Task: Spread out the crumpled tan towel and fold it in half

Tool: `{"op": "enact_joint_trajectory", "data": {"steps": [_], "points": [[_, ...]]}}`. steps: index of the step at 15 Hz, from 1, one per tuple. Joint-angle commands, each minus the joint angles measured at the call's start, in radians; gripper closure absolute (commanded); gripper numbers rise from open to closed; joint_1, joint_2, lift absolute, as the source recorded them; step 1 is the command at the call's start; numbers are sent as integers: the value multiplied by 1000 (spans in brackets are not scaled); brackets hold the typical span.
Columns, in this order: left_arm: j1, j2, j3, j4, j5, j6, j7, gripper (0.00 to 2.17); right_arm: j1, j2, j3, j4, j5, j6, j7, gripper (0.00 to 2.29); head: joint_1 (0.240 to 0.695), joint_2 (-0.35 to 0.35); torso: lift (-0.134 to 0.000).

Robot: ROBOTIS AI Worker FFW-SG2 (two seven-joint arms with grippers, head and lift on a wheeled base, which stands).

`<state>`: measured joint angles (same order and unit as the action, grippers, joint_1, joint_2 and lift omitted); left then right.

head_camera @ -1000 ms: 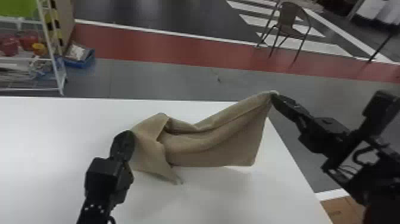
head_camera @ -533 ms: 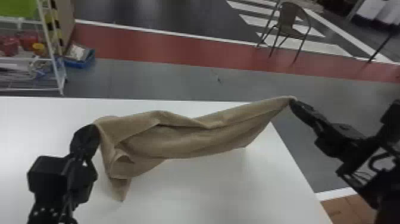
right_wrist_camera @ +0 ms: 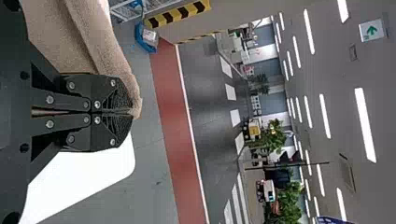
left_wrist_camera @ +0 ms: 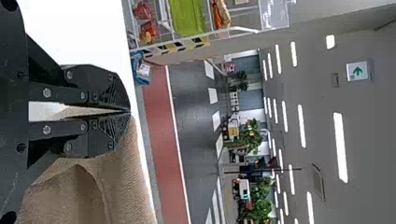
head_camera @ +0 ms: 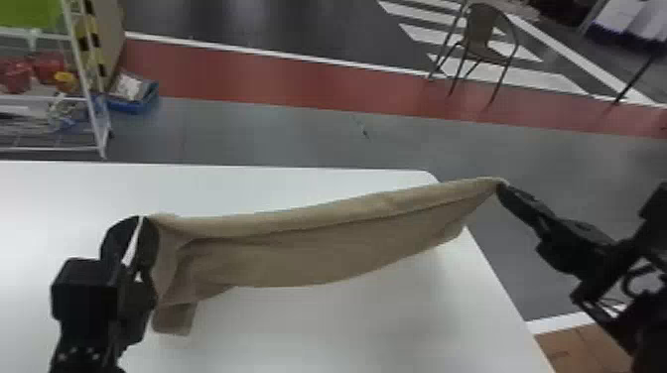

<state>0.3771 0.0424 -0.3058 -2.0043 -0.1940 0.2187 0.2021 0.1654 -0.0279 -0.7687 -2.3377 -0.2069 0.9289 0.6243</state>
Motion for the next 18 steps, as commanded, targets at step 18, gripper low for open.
{"op": "enact_joint_trajectory", "data": {"steps": [18], "points": [[132, 65, -6, -1, -18, 17, -112, 404, 114, 0, 34, 291, 44, -417, -3, 1538, 695, -350, -122]]}}
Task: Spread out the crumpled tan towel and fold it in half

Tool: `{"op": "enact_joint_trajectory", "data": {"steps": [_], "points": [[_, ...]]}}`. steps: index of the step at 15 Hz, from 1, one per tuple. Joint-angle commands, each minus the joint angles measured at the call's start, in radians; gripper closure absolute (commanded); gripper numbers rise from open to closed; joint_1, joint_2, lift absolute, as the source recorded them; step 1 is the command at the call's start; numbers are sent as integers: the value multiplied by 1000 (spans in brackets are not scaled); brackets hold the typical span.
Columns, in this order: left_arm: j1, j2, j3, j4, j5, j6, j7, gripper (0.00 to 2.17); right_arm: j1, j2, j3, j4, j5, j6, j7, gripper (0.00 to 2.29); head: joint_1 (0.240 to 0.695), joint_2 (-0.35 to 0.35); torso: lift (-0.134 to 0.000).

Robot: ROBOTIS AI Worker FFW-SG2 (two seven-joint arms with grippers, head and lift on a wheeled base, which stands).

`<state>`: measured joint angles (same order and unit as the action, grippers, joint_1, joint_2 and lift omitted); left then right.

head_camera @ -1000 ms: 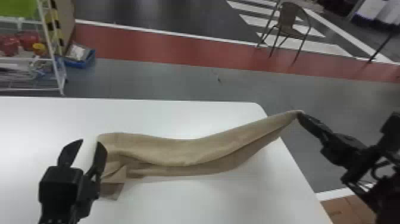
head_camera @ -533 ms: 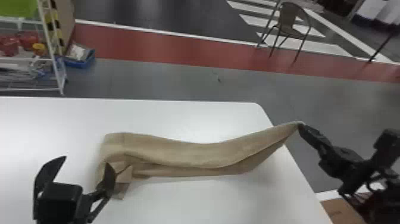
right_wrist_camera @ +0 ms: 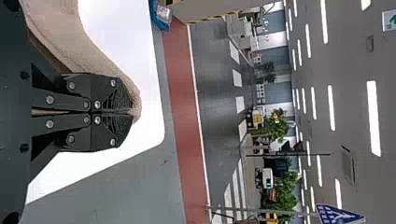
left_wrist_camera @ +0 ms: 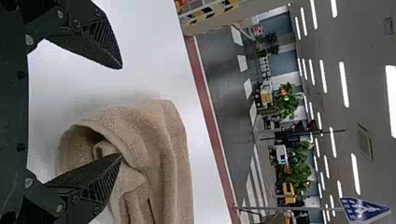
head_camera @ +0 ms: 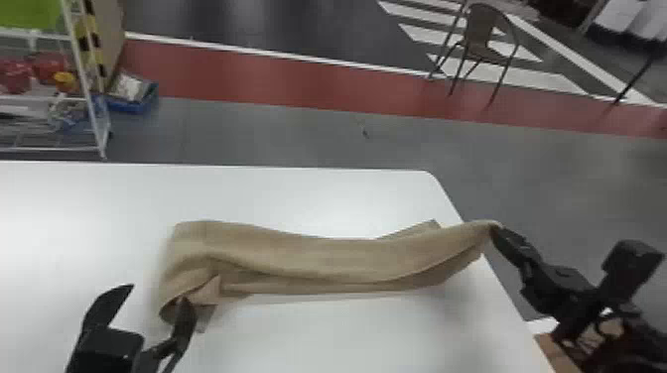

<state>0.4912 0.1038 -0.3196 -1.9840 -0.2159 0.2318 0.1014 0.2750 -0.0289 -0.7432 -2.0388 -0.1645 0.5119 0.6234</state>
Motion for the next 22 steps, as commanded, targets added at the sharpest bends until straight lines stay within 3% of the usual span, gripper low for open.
{"op": "enact_joint_trajectory", "data": {"steps": [1, 2, 6, 14, 15, 18, 19, 21, 22], "points": [[30, 4, 16, -47, 4, 59, -35, 518, 4, 3, 16, -11, 6, 3, -2, 1538, 695, -350, -122], [38, 11, 17, -82, 7, 148, -60, 549, 6, 7, 22, -11, 13, 3, -4, 1538, 695, -350, -122], [89, 24, 65, -144, 75, 176, -140, 549, 6, 15, 44, -11, 25, 0, -5, 1538, 695, -350, -122], [26, 13, 53, -75, 95, 179, -140, 552, 13, 12, 44, 0, 25, -55, -4, 1538, 695, -350, -122], [17, 13, 45, -70, 95, 182, -140, 704, 13, 7, 44, 5, 23, -62, -4, 1538, 695, -350, -122], [0, 10, 36, -59, 93, 231, -140, 772, 10, 1, 41, 15, 23, -62, -4, 1538, 695, -350, -122], [-3, 10, 31, -59, 96, 231, -140, 1011, 7, 1, 41, 15, 23, -62, -4, 1538, 695, -350, -122], [-3, 11, 33, -64, 96, 231, -140, 1028, 4, 1, 44, 15, 23, -62, -5, 1538, 695, -350, -122], [0, 14, 36, -69, 96, 228, -138, 1447, 3, 1, 42, 12, 22, -62, -5, 1538, 695, -350, -122]]}}
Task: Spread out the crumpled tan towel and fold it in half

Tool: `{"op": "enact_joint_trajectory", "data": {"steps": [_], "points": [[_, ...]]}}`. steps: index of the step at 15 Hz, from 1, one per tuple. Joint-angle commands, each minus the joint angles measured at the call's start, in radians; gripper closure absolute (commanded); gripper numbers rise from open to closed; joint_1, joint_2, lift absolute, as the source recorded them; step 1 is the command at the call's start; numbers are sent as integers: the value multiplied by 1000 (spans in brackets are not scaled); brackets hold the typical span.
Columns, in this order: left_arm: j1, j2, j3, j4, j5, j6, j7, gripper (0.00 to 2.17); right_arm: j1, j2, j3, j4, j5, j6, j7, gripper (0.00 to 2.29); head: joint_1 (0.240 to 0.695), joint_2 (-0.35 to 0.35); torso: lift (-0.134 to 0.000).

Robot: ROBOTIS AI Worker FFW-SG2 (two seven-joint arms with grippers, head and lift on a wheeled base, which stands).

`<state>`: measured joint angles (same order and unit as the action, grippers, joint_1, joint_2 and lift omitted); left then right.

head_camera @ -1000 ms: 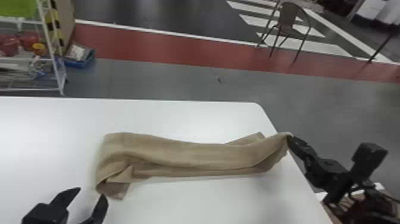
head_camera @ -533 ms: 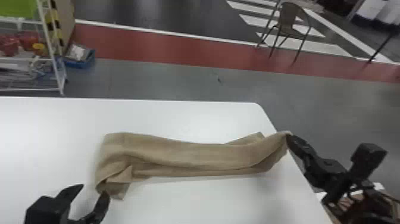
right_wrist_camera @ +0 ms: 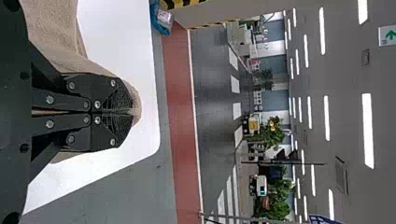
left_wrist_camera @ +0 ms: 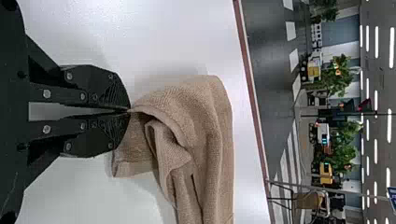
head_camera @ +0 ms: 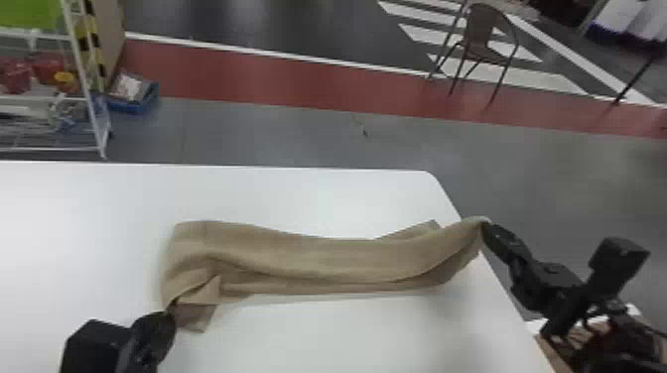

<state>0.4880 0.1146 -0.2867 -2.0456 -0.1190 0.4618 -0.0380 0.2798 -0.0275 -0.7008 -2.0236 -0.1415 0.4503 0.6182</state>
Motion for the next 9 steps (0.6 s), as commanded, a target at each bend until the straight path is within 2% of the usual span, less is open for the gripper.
{"op": "enact_joint_trajectory", "data": {"steps": [1, 6, 9], "points": [[9, 2, 12, -15, 6, -21, 0, 1713, -2, 1, -2, -6, -3, 3, 0, 1538, 695, -350, -122], [31, 10, 53, -79, 27, -110, 0, 1713, -2, 4, 0, -35, -12, 25, 0, 1538, 695, -350, -122], [54, 11, 87, -153, -7, -110, 32, 1717, -4, 1, -6, -95, -18, 83, 3, 1538, 695, -350, -122]]}}
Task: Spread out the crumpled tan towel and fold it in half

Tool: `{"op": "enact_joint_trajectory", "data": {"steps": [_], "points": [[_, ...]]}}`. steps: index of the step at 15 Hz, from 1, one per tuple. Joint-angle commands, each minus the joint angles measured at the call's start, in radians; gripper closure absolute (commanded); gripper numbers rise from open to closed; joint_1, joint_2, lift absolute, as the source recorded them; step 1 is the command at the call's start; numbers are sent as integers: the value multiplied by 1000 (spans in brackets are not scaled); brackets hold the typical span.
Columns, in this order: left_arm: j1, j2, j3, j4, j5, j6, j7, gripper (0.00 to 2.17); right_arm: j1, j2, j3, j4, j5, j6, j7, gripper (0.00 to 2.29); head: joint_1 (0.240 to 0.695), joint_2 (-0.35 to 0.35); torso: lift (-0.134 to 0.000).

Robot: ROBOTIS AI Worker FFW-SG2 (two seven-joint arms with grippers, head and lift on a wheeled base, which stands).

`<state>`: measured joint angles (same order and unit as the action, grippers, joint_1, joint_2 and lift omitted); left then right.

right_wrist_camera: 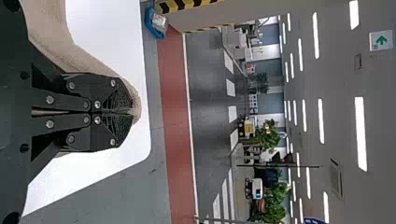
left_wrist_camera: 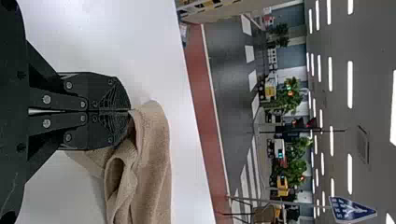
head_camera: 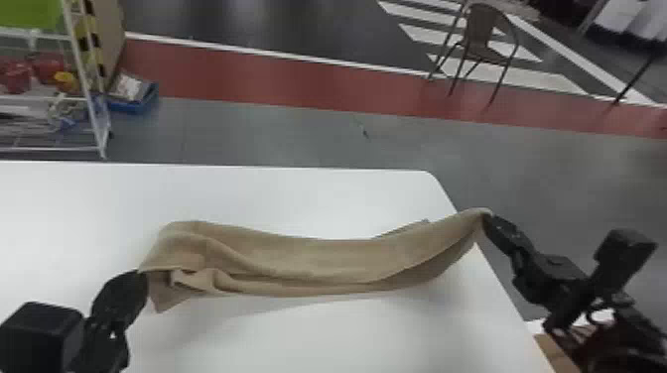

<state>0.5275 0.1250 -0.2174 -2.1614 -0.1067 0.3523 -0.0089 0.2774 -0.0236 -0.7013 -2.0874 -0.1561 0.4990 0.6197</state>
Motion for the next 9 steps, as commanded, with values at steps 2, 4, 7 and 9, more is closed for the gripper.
{"op": "enact_joint_trajectory", "data": {"steps": [2, 4, 7, 9], "points": [[34, 1, 53, -104, -36, -3, 1, 1713, -30, -16, -38, -80, -30, 108, 14, 1538, 695, -350, -122], [54, 2, 96, -184, -39, -3, 1, 1713, -95, -52, -98, -122, -80, 298, 31, 1538, 695, -350, -122], [97, 2, 128, -298, -67, 0, -5, 1713, -130, -88, -170, -177, -160, 464, 31, 1538, 695, -350, -122], [121, 2, 139, -347, -68, 3, -10, 1713, -132, -101, -187, -206, -181, 519, 31, 1538, 695, -350, -122]]}}
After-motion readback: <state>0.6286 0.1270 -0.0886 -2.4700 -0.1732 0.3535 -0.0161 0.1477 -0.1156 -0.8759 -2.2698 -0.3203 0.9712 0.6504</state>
